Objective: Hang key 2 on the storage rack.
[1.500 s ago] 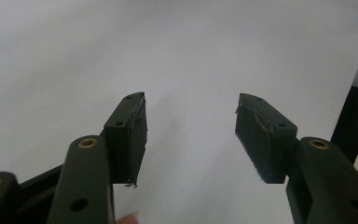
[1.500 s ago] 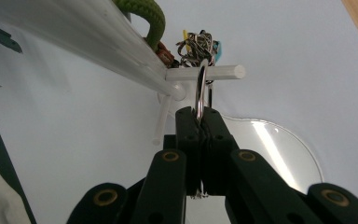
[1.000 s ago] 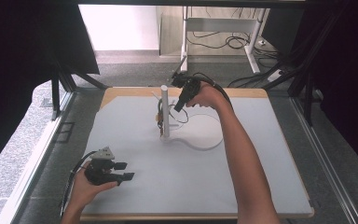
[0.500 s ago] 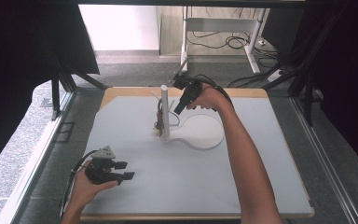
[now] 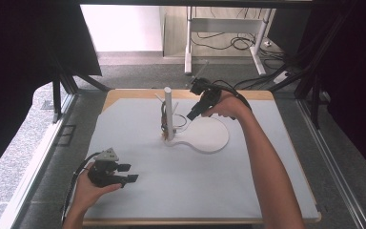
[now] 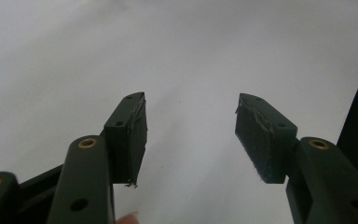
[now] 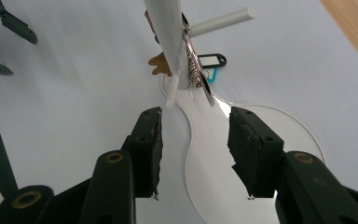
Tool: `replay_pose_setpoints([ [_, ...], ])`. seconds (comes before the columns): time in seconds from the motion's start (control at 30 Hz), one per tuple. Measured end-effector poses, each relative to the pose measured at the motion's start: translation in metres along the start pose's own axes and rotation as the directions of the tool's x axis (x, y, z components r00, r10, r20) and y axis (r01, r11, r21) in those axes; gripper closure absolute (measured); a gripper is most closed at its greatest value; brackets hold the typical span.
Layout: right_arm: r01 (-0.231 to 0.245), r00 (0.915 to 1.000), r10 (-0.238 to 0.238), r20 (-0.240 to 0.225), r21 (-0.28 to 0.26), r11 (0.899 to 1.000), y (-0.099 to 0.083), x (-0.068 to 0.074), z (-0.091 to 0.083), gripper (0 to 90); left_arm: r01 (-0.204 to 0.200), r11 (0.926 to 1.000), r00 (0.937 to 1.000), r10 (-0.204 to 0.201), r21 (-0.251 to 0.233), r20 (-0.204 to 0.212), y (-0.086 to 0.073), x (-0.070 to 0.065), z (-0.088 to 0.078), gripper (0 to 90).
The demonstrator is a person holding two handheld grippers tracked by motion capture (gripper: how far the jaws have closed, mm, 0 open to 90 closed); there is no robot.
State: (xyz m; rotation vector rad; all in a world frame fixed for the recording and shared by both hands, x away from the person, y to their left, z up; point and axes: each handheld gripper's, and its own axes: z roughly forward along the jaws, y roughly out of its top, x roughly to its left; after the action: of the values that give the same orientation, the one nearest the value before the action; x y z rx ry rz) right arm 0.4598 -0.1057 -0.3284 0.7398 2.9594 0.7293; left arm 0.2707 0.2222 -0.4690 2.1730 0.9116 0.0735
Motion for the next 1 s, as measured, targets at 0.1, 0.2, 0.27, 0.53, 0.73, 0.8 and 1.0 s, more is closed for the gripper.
replay_pose_setpoints([
  [0.1, -0.006, 1.0000, 0.006, 0.003, -0.014, 1.000, -0.010, 0.001, -0.005, 52.6, 0.002, 1.0000, 1.0000, -0.002, -0.001, 0.003, 0.001, 0.001, 0.000, 43.9],
  [0.2, -0.005, 0.9999, 0.005, 0.015, -0.027, 1.000, -0.022, 0.003, -0.010, 51.1, 0.001, 1.0000, 1.0000, -0.001, 0.002, 0.001, 0.002, 0.001, 0.001, 44.0],
  [0.27, -0.005, 0.9998, 0.005, 0.020, -0.037, 0.999, -0.029, 0.004, -0.012, 49.9, -0.002, 1.0000, 1.0000, 0.002, 0.005, 0.001, 0.003, 0.002, 0.002, 44.0],
  [0.53, -0.010, 0.9996, 0.012, 0.025, -0.080, 0.997, -0.060, 0.009, -0.015, 47.9, -0.002, 0.9998, 0.9999, 0.003, 0.020, -0.013, 0.001, -0.001, 0.001, 43.9],
  [0.73, -0.020, 0.9995, 0.023, 0.023, -0.132, 0.991, -0.094, 0.018, -0.008, 46.5, 0.004, 0.9998, 0.9998, -0.004, 0.020, -0.021, -0.001, -0.003, 0.000, 43.8],
  [0.8, -0.032, 0.9991, 0.036, 0.023, -0.150, 0.988, -0.107, 0.019, -0.004, 46.5, 0.005, 0.9996, 0.9997, -0.005, 0.029, -0.023, -0.002, -0.004, 0.002, 43.7],
  [1.0, -0.053, 0.9983, 0.057, 0.013, -0.193, 0.980, -0.152, 0.024, 0.009, 45.3, 0.008, 0.9993, 0.9997, -0.008, 0.036, -0.024, -0.004, -0.005, 0.004, 43.3],
])
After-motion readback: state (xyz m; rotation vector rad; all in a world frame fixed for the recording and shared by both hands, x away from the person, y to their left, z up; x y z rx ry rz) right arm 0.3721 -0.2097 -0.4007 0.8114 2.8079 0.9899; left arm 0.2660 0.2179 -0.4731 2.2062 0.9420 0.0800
